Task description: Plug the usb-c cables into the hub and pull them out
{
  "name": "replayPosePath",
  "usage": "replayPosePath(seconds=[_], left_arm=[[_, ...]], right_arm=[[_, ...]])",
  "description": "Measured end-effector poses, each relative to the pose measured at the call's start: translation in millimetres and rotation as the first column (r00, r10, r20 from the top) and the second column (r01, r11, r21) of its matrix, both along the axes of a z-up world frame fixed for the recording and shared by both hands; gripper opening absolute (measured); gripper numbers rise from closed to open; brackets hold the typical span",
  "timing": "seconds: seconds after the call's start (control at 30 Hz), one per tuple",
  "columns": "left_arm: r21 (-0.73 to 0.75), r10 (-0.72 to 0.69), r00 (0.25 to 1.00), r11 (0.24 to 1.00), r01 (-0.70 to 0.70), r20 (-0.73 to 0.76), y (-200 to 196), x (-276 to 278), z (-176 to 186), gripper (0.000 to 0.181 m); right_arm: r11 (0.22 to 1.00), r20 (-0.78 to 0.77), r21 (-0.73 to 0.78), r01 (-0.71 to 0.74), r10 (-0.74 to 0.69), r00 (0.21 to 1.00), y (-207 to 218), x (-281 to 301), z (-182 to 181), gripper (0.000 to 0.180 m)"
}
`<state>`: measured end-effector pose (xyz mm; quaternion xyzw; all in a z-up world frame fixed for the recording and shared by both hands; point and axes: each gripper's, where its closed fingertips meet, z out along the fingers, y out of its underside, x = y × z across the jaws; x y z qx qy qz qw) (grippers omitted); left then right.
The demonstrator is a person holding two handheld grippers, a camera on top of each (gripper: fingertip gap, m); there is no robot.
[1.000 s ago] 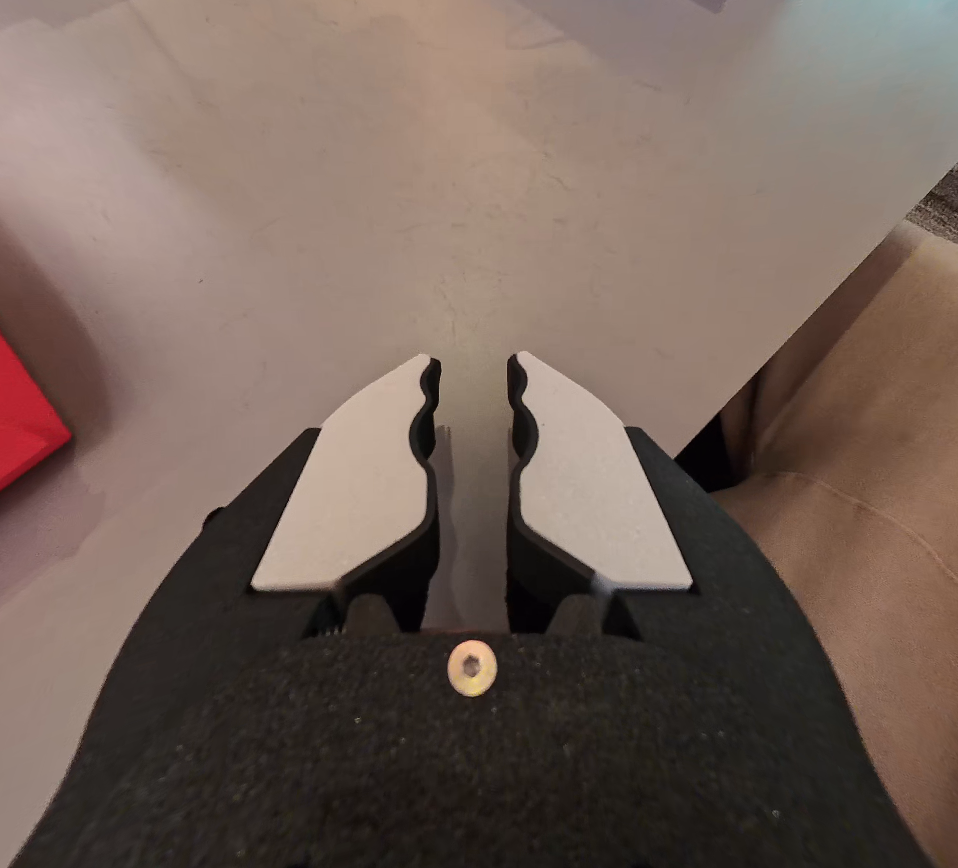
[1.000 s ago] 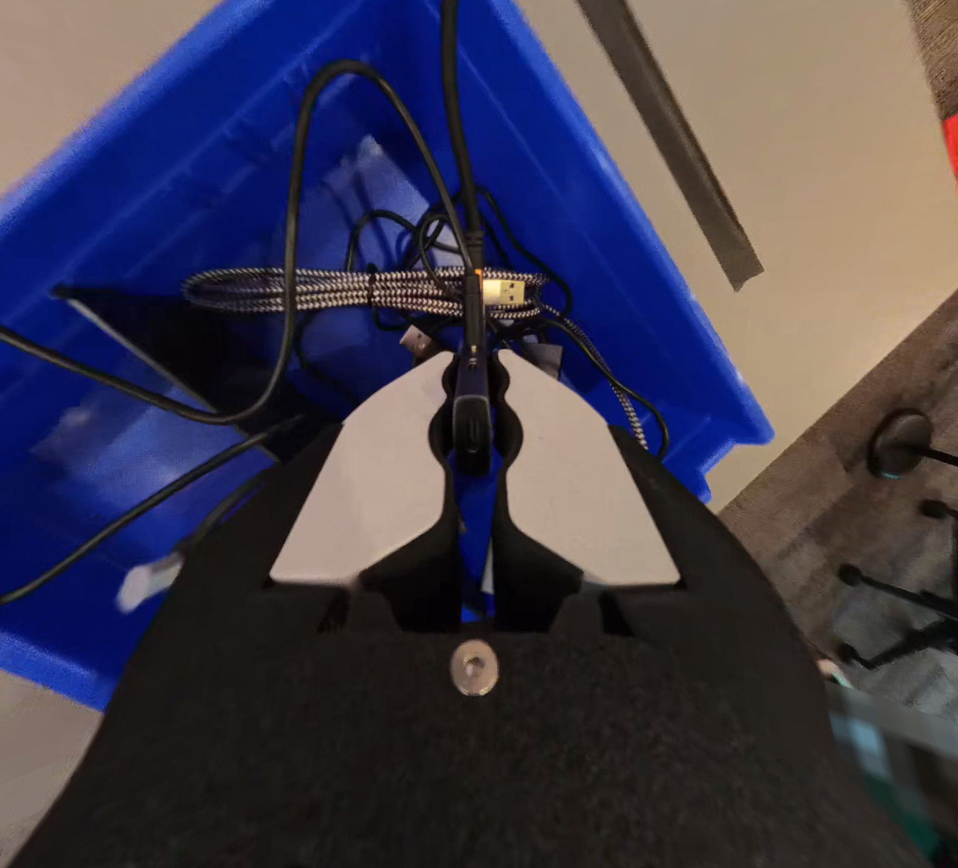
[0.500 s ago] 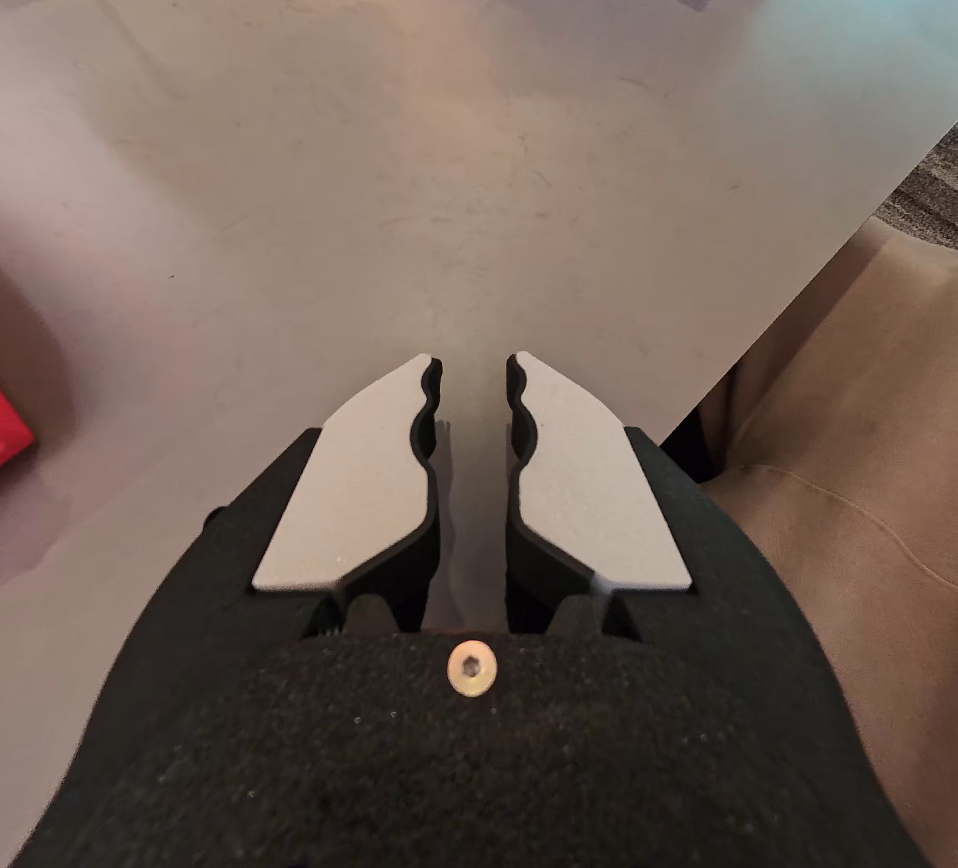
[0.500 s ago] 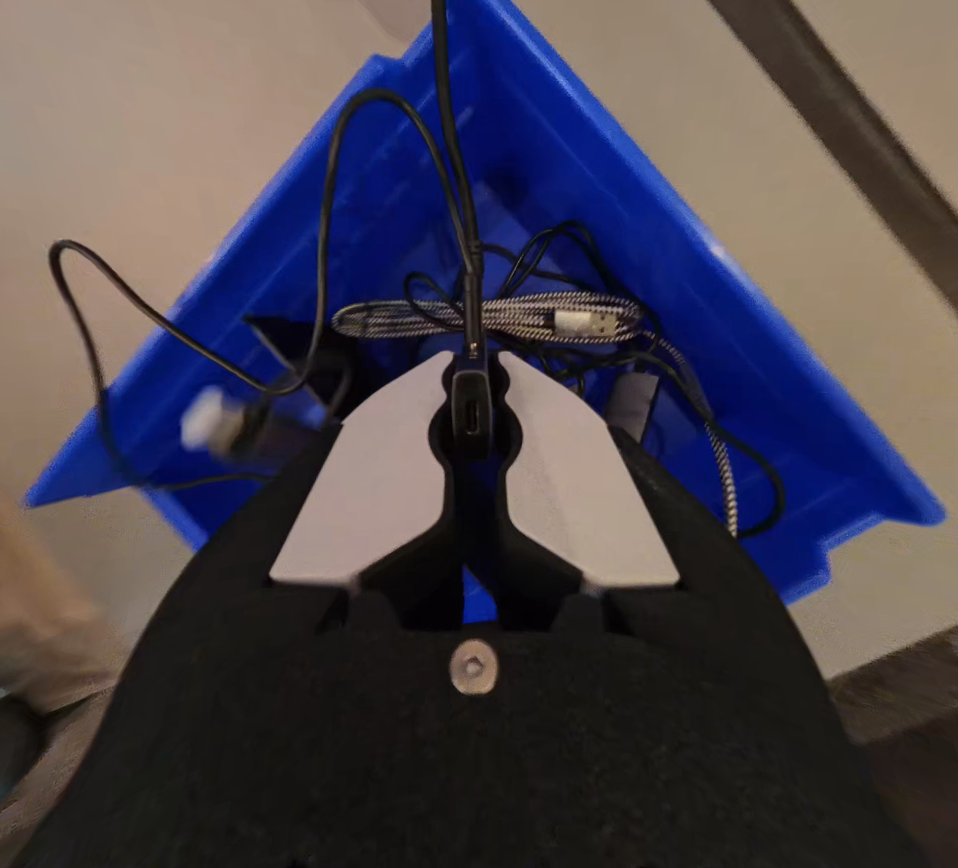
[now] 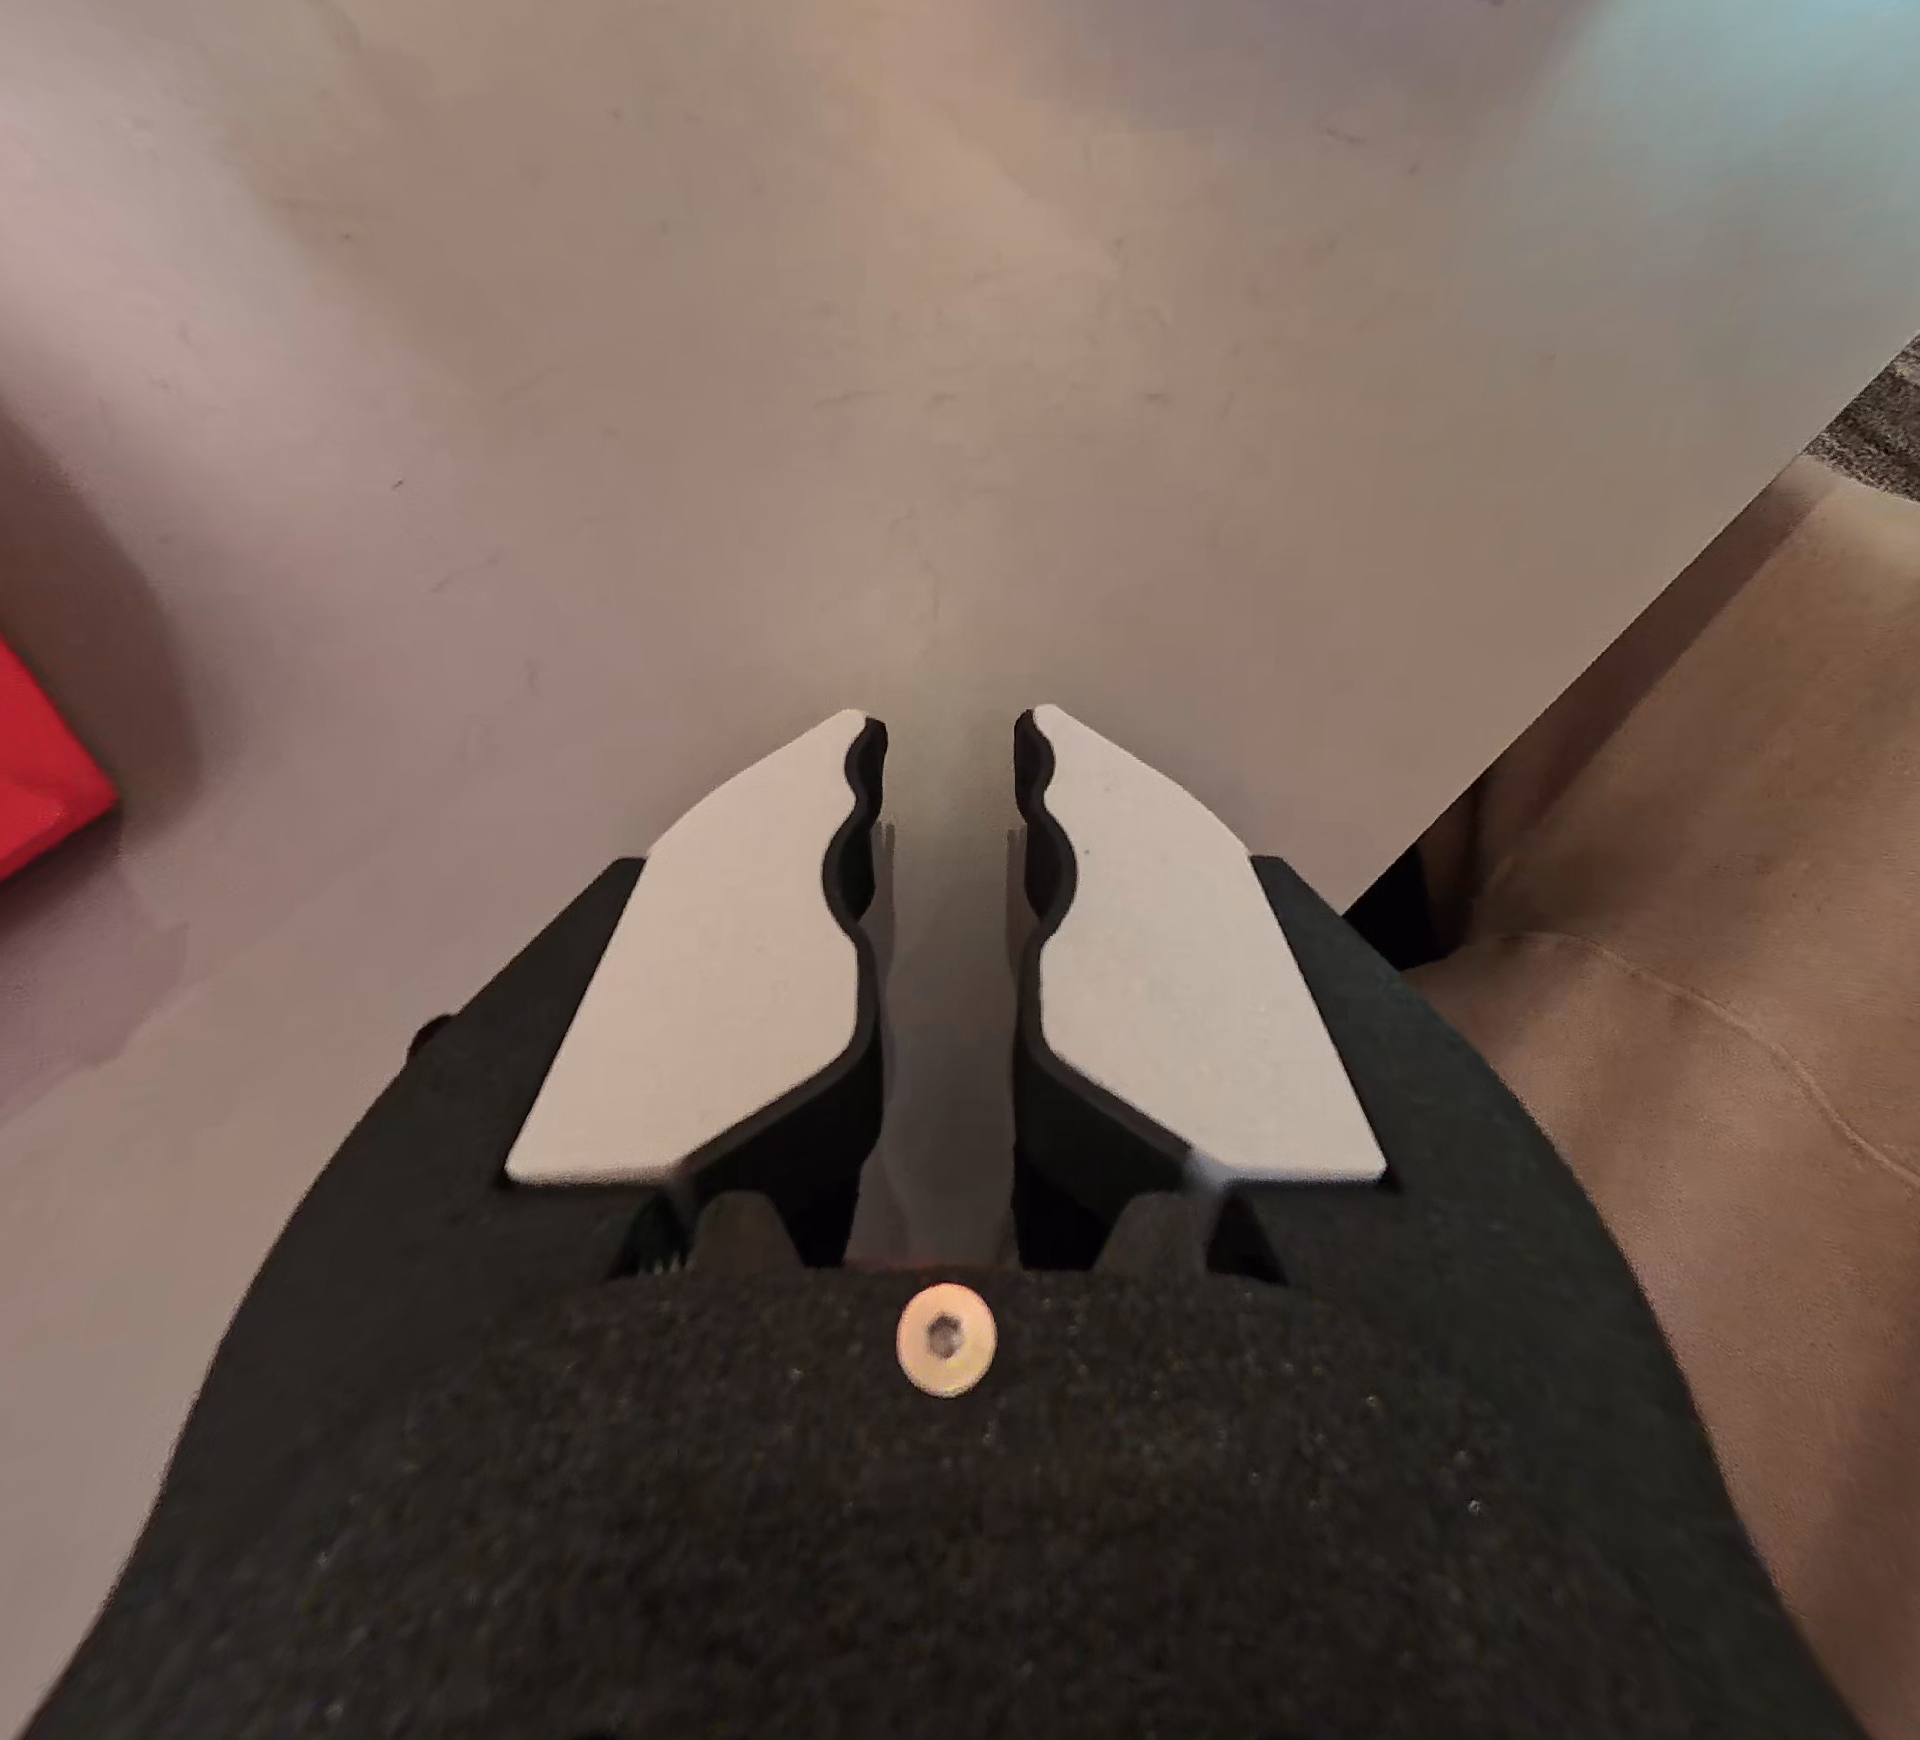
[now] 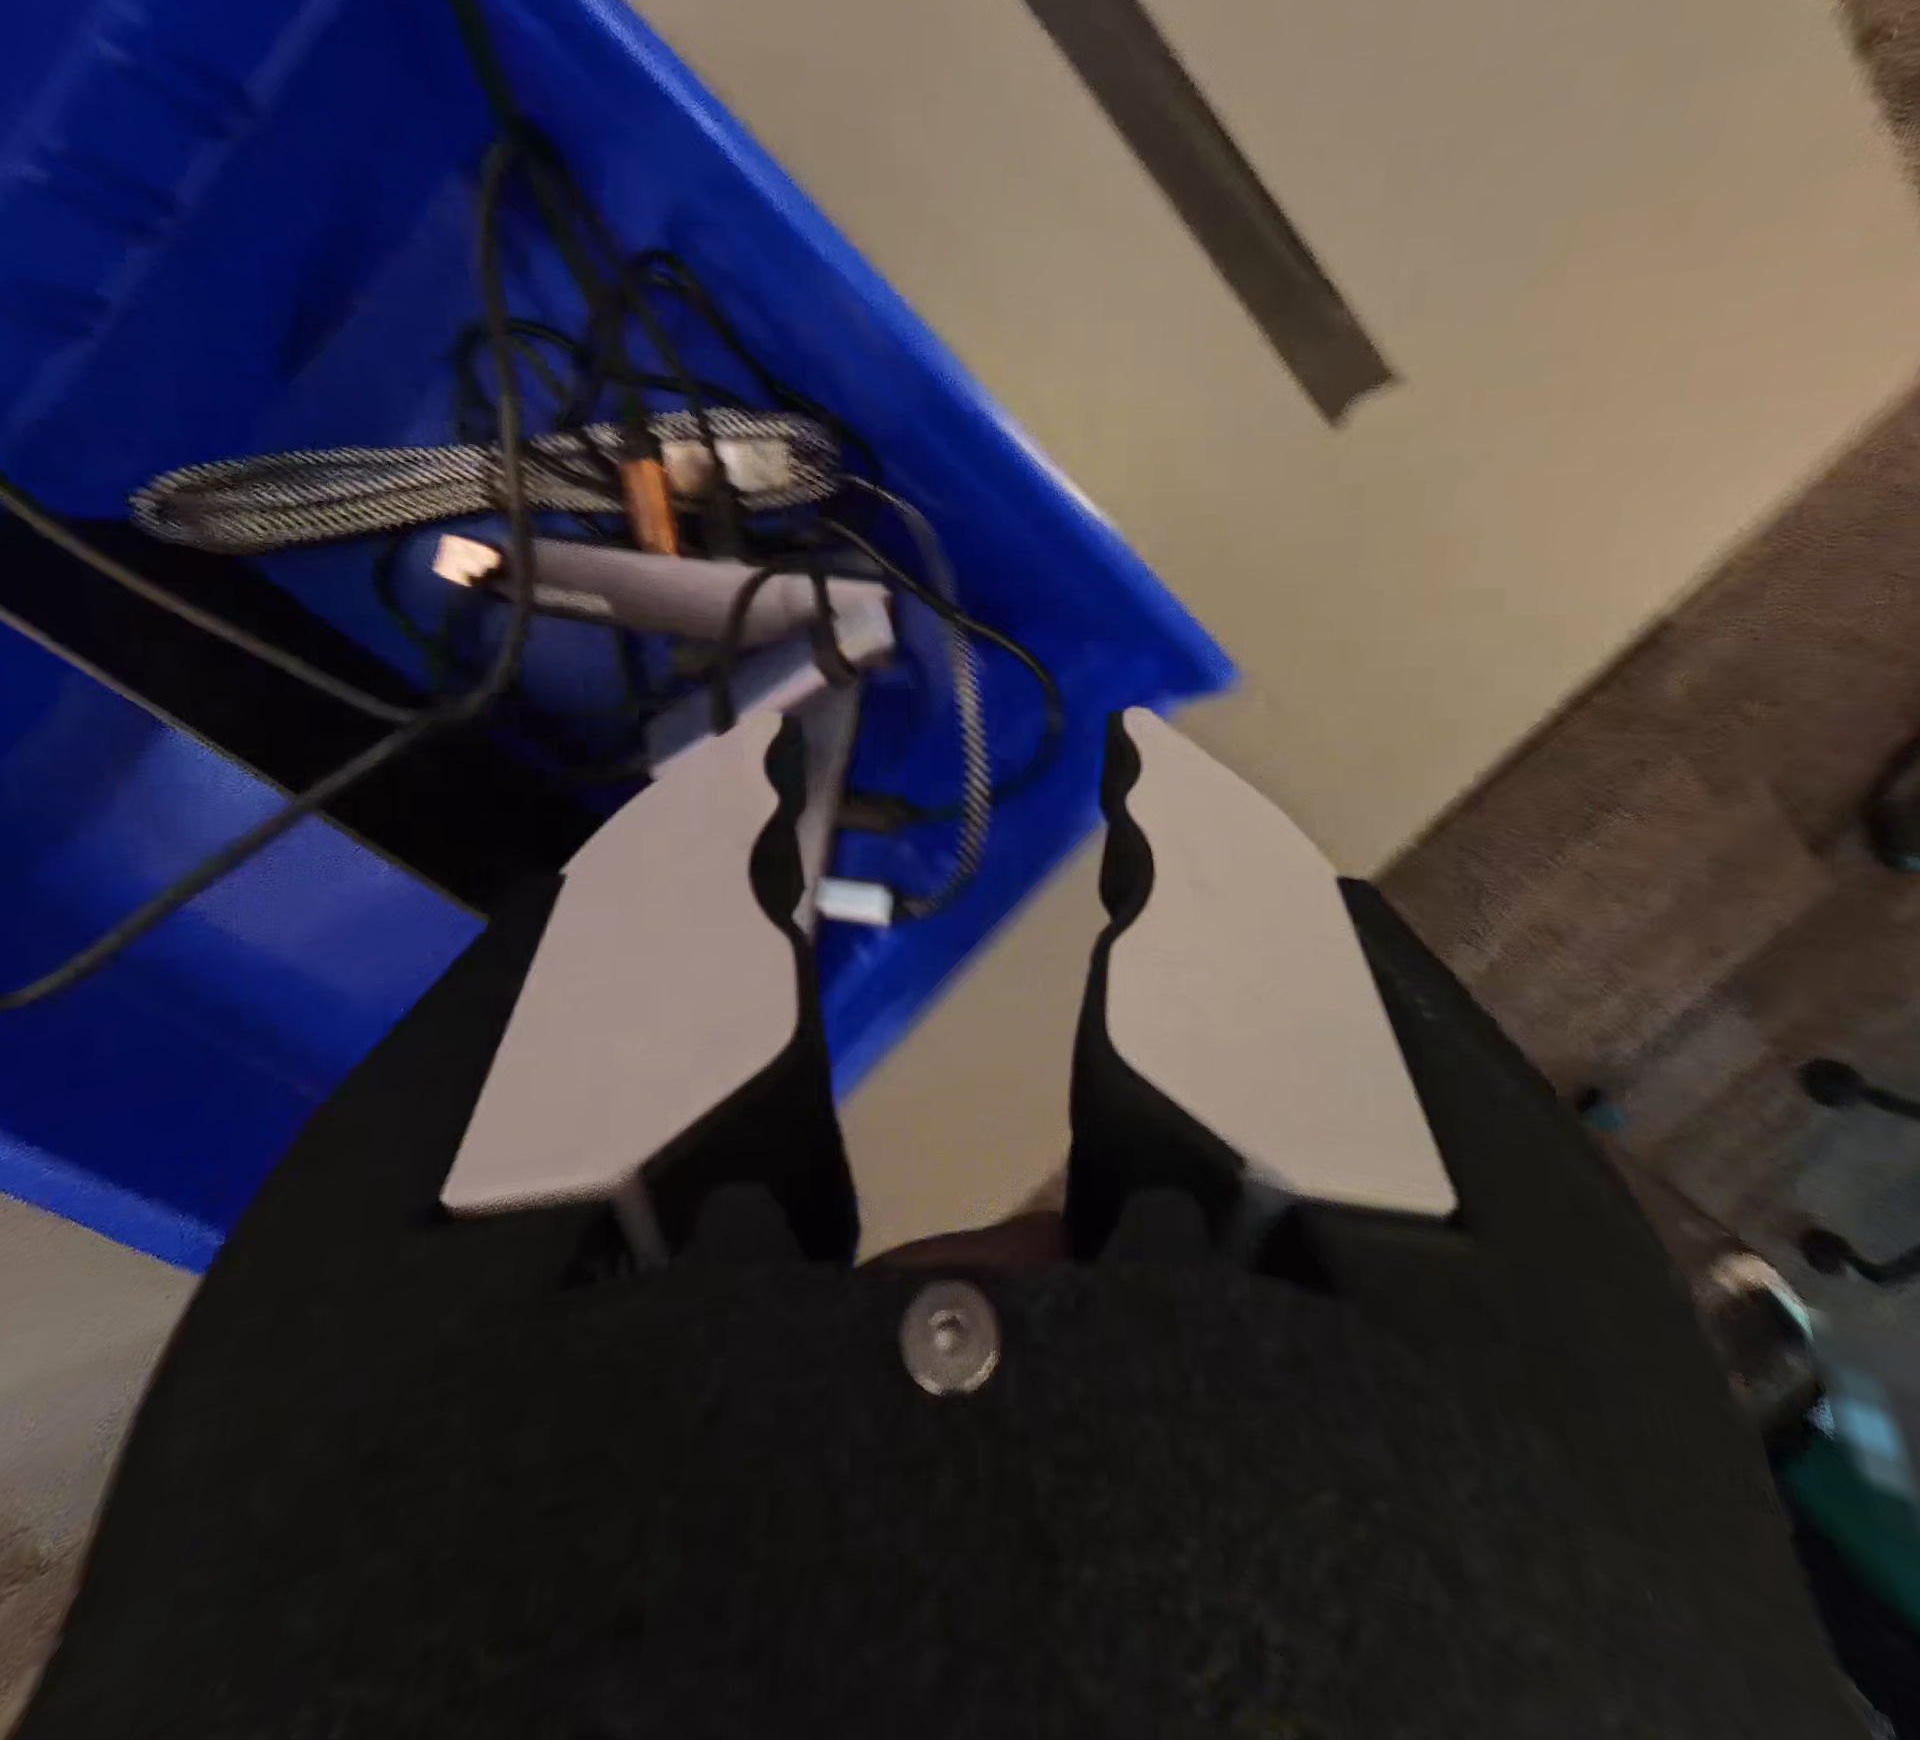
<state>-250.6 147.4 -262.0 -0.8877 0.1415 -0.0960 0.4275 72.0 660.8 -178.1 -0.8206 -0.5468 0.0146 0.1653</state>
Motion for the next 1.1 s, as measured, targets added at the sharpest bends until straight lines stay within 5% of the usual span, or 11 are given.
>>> replayPosePath(seconds=[0.1, 0.23, 0.33, 0.47, 0.53, 0.63, 1.0, 1.1], left_arm=[[0.000, 0.008, 1.000, 1.000, -0.008, 0.015, 0, -2, 2, 0.024], [-0.010, -0.005, 1.000, 1.000, 0.005, 0.024, 2, 2, -1, 0.024], [-0.018, -0.020, 1.000, 1.000, 0.020, 0.005, 4, 6, -3, 0.024], [-0.017, -0.023, 0.999, 1.000, 0.024, 0.025, 4, 9, -2, 0.023], [-0.019, -0.019, 1.000, 1.000, 0.019, 0.025, 2, 7, -3, 0.023], [-0.027, -0.004, 1.000, 1.000, 0.004, 0.003, -1, -1, -6, 0.024], [-0.034, 0.035, 0.997, 0.999, -0.032, 0.075, -7, -11, -3, 0.023], [-0.035, 0.034, 0.997, 0.999, -0.032, 0.067, -8, -11, -3, 0.023]], right_arm=[[0.998, -0.031, 0.066, 0.012, -0.010, 0.999, 8, 1, 33, 0.047], [0.987, -0.322, 0.027, -0.161, 0.161, 0.933, -32, -92, 56, 0.040], [0.967, -0.322, 0.013, -0.255, 0.246, 0.914, -50, -143, 32, 0.040], [0.977, -0.284, 0.020, -0.211, 0.207, 0.936, -32, -167, -2, 0.040], [0.979, -0.277, -0.002, -0.204, 0.196, 0.941, -26, -164, -11, 0.013], [0.969, -0.330, 0.057, -0.239, 0.244, 0.912, -21, -155, 5, 0.004], [0.969, -0.643, 0.077, -0.236, 0.230, 0.730, -27, -65, 87, 0.004], [0.978, -0.656, 0.073, -0.195, 0.195, 0.729, -22, -51, 80, 0.004]])
